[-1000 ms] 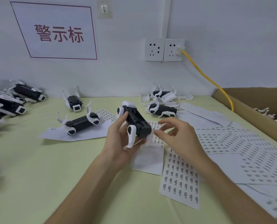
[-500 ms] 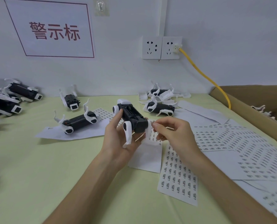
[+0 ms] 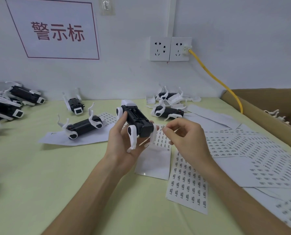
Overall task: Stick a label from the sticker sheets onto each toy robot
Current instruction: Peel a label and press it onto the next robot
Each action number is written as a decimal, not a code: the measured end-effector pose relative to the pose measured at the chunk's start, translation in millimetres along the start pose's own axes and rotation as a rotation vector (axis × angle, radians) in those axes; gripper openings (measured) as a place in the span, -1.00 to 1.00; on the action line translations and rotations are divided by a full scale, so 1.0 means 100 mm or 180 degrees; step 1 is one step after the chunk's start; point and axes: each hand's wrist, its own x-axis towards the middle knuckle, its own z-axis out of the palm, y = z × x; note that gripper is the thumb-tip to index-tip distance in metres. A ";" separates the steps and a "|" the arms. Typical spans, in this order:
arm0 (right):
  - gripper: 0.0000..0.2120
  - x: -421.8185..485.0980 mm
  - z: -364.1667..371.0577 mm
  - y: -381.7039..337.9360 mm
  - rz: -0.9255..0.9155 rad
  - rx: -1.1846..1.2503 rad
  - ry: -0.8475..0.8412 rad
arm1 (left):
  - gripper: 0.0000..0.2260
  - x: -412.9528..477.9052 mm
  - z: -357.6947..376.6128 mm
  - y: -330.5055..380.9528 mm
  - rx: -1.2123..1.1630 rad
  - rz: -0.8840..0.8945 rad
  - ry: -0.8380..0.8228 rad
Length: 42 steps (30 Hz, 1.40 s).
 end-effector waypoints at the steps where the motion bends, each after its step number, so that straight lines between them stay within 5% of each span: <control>1: -0.88 0.00 0.00 0.00 0.0007 -0.0025 -0.0029 | -0.65 0.00 0.00 0.00 0.0004 -0.0018 0.0000; 7: -0.87 0.00 0.02 0.01 -0.0015 -0.0156 -0.0087 | -0.49 0.02 0.01 -0.03 0.0329 0.0119 0.0105; 15: -0.89 -0.03 0.05 0.01 -0.0007 -0.0134 0.0103 | -0.64 0.05 -0.01 -0.05 0.0455 0.0222 0.0112; 30: -0.85 -0.03 0.03 -0.02 0.0174 0.0077 0.0033 | -0.57 -0.01 0.04 -0.07 0.0303 0.0134 0.0254; 35: -0.84 -0.06 0.06 -0.03 -0.0088 -0.0090 0.0281 | -0.42 -0.02 0.07 -0.07 0.0210 0.0100 0.0348; 42: -0.89 0.00 -0.04 -0.06 0.0059 0.0372 0.0554 | -0.49 -0.01 0.05 -0.07 0.0106 0.0274 0.0484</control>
